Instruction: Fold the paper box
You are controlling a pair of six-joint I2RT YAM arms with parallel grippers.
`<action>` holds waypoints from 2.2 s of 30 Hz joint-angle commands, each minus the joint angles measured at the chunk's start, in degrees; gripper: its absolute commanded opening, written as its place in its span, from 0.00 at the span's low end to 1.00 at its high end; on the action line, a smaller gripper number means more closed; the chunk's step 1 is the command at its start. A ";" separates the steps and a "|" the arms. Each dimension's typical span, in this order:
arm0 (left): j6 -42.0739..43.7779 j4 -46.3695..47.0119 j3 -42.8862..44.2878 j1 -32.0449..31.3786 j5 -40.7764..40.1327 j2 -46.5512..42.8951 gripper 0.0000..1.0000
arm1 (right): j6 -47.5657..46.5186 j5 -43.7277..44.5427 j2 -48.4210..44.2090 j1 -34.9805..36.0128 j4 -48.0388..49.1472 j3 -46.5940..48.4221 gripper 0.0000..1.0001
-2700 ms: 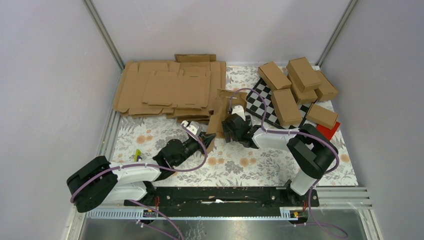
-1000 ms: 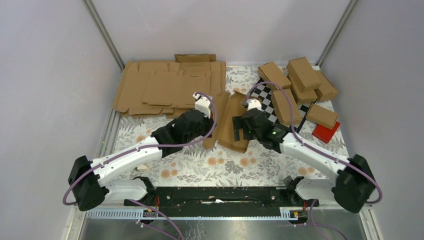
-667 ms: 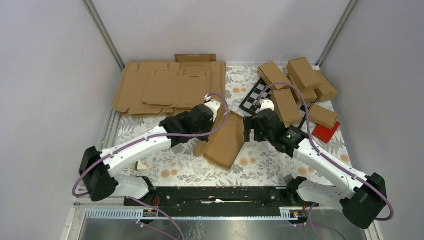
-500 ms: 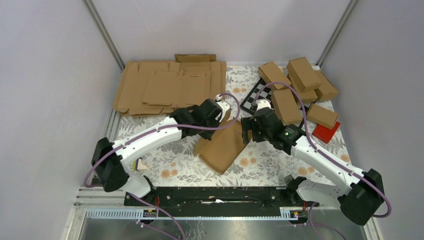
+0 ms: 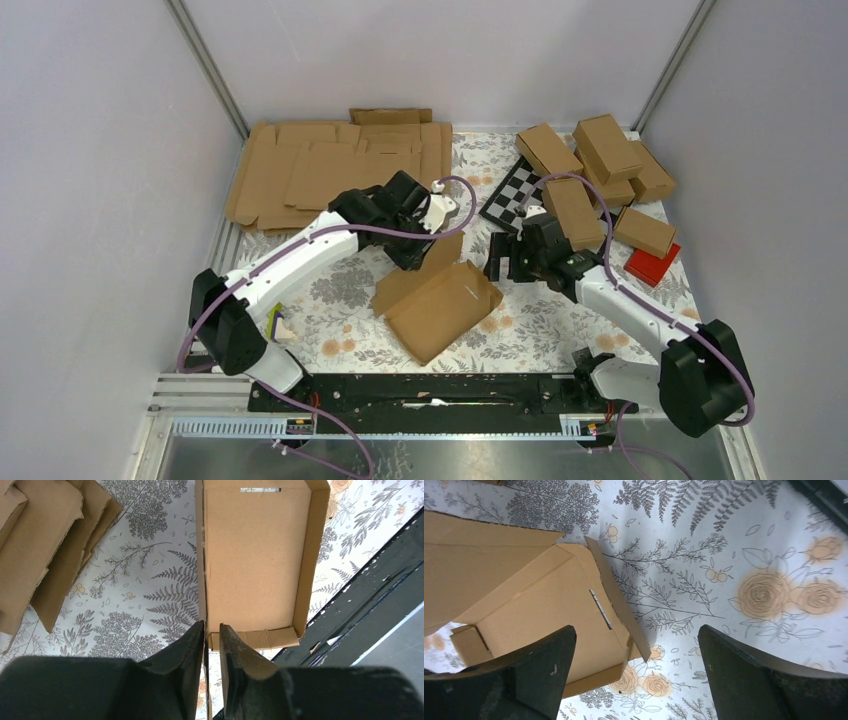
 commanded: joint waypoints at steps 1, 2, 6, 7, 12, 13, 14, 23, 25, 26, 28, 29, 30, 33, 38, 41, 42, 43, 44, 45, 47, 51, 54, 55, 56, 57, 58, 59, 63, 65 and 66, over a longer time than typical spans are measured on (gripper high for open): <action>1.59 -0.31 3.42 2.47 5.56 0.61 0.26 | 2.04 -12.25 2.36 -3.25 8.13 -1.52 1.00; 1.48 -0.30 3.53 2.91 5.63 0.86 0.27 | 1.57 -12.83 3.58 -3.37 8.23 -1.28 1.00; 0.30 -0.20 3.93 3.74 4.06 1.33 0.37 | 0.58 -13.93 7.88 -3.39 8.20 -0.51 0.99; -0.14 -0.14 4.16 3.98 3.38 1.17 0.40 | 0.17 -14.00 8.76 -3.39 8.29 -0.24 0.99; -7.22 2.79 4.47 8.18 0.64 -3.34 0.53 | -0.66 -13.63 12.29 -3.39 8.29 0.54 0.99; -8.67 4.90 2.46 9.10 -0.04 -5.71 0.69 | -0.75 -13.69 12.74 -3.39 8.35 0.41 0.99; -10.02 7.14 0.17 9.51 -1.02 -8.78 0.86 | -0.81 -13.56 13.04 -3.39 8.37 0.32 0.99; -33.42 10.41 -15.05 10.31 -19.25 -27.85 0.99 | -1.42 -14.04 15.29 -3.40 9.06 0.36 0.97; -42.80 9.79 -19.02 10.48 -20.63 -31.89 0.99 | -1.41 -14.14 15.75 -3.39 8.99 0.49 0.97; -45.89 10.08 -21.62 10.57 -19.99 -34.04 0.99 | -1.45 -14.20 15.89 -3.39 9.07 0.57 0.97; -50.03 12.94 -27.72 10.67 -16.92 -38.33 0.99 | -1.46 -14.22 16.16 -3.40 9.25 0.81 0.97; -51.81 14.61 -30.49 10.67 -15.04 -40.09 0.99 | -1.36 -14.36 16.23 -3.39 9.58 0.80 0.96; -54.31 15.84 -33.18 10.67 -13.62 -41.30 0.99 | -1.22 -14.40 16.15 -3.44 10.00 0.78 0.96; -58.81 16.26 -37.71 10.67 -9.20 -41.48 0.91 | -0.78 -14.64 15.68 -3.37 11.81 0.02 0.95; -68.31 14.45 -42.02 8.06 -6.11 -43.13 0.85 | -0.82 -14.76 15.57 -3.39 13.25 -0.91 0.95; -73.65 14.44 -44.59 3.82 -9.01 -45.14 0.86 | -1.02 -14.99 15.79 -3.34 13.30 -0.98 0.95; -74.86 14.44 -45.44 2.91 -9.16 -44.93 0.86 | -1.09 -15.01 15.78 -3.31 13.29 -1.04 0.95; -75.96 14.63 -46.31 1.80 -9.10 -44.46 0.86 | -1.17 -15.02 15.65 -3.41 13.31 -1.11 0.95; -76.80 15.08 -47.25 0.76 -9.09 -43.90 0.85 | -1.21 -14.90 15.58 -3.32 13.29 -1.17 0.95; -77.61 15.85 -48.22 -0.30 -9.02 -43.16 0.84 | -1.26 -14.85 15.46 -3.30 13.29 -1.26 0.95; -78.82 19.03 -50.32 -2.69 -8.34 -41.72 0.82 | -1.36 -14.99 15.31 -3.26 13.29 -1.29 0.95; -80.18 22.26 -52.22 -6.16 -9.15 -38.77 0.81 | -1.54 -15.94 15.42 -3.30 13.29 -1.44 0.95; -80.19 24.02 -53.53 -6.41 -8.41 -37.46 0.81 | -1.49 -16.53 15.59 -3.30 13.29 -1.55 0.95; -80.38 25.27 -54.32 -6.38 -7.98 -37.36 0.81 | -1.47 -16.64 15.62 -3.30 13.29 -1.63 0.95; -80.69 26.73 -55.29 -6.39 -7.80 -37.24 0.80 | -1.50 -16.71 15.67 -3.30 13.29 -1.66 0.95; -80.94 28.14 -56.20 -6.43 -7.77 -37.01 0.80 | -1.53 -16.72 15.63 -3.30 13.29 -1.66 0.95; -81.12 29.66 -56.99 -6.45 -6.53 -36.78 0.79 | -1.46 -16.85 15.63 -3.30 13.29 -1.74 0.95; -81.23 30.76 -57.57 -6.45 -6.24 -36.42 0.78 | -1.41 -16.94 15.68 -3.31 13.29 -1.75 0.95; -79.92 34.04 -57.78 -6.41 -5.67 -33.60 0.74 | -1.22 -17.84 15.98 -3.30 13.23 -1.77 0.96; -78.73 35.27 -57.22 -6.41 -5.12 -32.14 0.71 | -0.93 -18.85 16.60 -3.30 13.20 -1.38 0.96; -78.15 35.83 -56.98 -6.42 -4.98 -31.38 0.69 | -0.74 -19.29 16.92 -3.30 13.20 -1.30 0.96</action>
